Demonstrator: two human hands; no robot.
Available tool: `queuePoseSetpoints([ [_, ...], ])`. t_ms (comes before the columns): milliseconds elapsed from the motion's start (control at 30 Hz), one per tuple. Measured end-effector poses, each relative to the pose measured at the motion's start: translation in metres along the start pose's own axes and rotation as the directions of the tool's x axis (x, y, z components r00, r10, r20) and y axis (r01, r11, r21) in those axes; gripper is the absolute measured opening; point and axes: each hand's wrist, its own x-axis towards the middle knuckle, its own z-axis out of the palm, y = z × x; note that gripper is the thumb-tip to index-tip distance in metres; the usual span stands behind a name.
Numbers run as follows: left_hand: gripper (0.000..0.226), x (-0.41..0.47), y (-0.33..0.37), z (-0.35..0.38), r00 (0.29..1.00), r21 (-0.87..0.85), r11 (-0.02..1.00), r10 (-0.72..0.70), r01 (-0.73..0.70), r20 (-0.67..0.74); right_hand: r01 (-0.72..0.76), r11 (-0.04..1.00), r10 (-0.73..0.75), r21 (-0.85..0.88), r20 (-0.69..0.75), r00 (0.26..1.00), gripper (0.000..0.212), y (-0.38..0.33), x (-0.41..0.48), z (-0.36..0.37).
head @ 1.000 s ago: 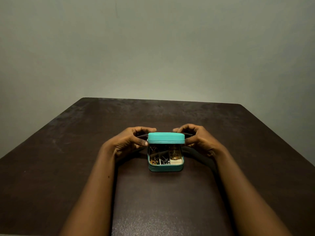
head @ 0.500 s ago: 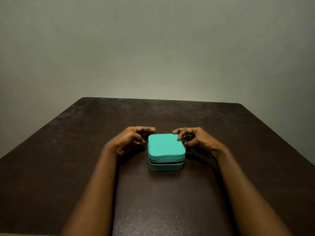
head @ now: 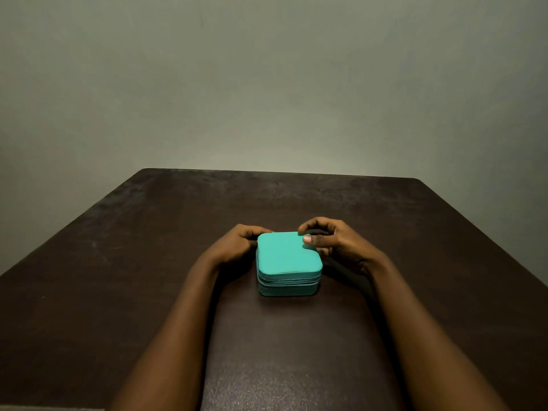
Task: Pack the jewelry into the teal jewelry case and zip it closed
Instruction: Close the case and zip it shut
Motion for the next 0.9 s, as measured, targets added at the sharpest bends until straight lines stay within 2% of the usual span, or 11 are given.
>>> queuePoseSetpoints([
  [67,0.03,0.003,-0.004,-0.003,1.0,0.045,0.999,-0.006,0.007,-0.013,-0.038,0.998,0.038,0.044,-0.008,0.999,0.015,0.003,0.0,0.004],
  [200,0.032,0.016,-0.016,-0.015,0.999,0.329,0.944,-0.008,0.018,-0.032,-0.089,0.994,0.09,0.058,-0.002,0.996,0.027,0.006,0.002,0.012],
  [267,0.035,0.021,-0.02,-0.018,0.997,0.401,0.913,-0.052,0.072,-0.061,-0.077,0.997,0.077,0.001,-0.01,0.997,0.029,0.005,0.002,0.018],
  [400,0.039,0.004,-0.003,-0.008,0.993,0.543,0.834,-0.048,0.1,-0.109,-0.044,0.984,0.036,-0.171,-0.049,0.998,0.032,0.004,0.001,0.027],
  [600,0.039,0.004,-0.003,-0.004,0.992,0.599,0.791,-0.077,0.122,-0.1,-0.12,0.982,0.118,-0.143,-0.019,0.993,0.033,0.006,0.0,0.025],
  [767,0.025,0.005,-0.007,-0.003,0.99,0.588,0.798,-0.076,0.131,-0.117,-0.056,0.998,0.053,-0.037,-0.076,0.996,0.031,0.012,0.002,0.031],
  [900,0.02,0.009,-0.01,-0.007,0.981,0.646,0.756,0.023,0.108,-0.191,-0.013,1.0,0.011,-0.015,-0.149,0.989,0.026,0.016,0.006,0.033],
])
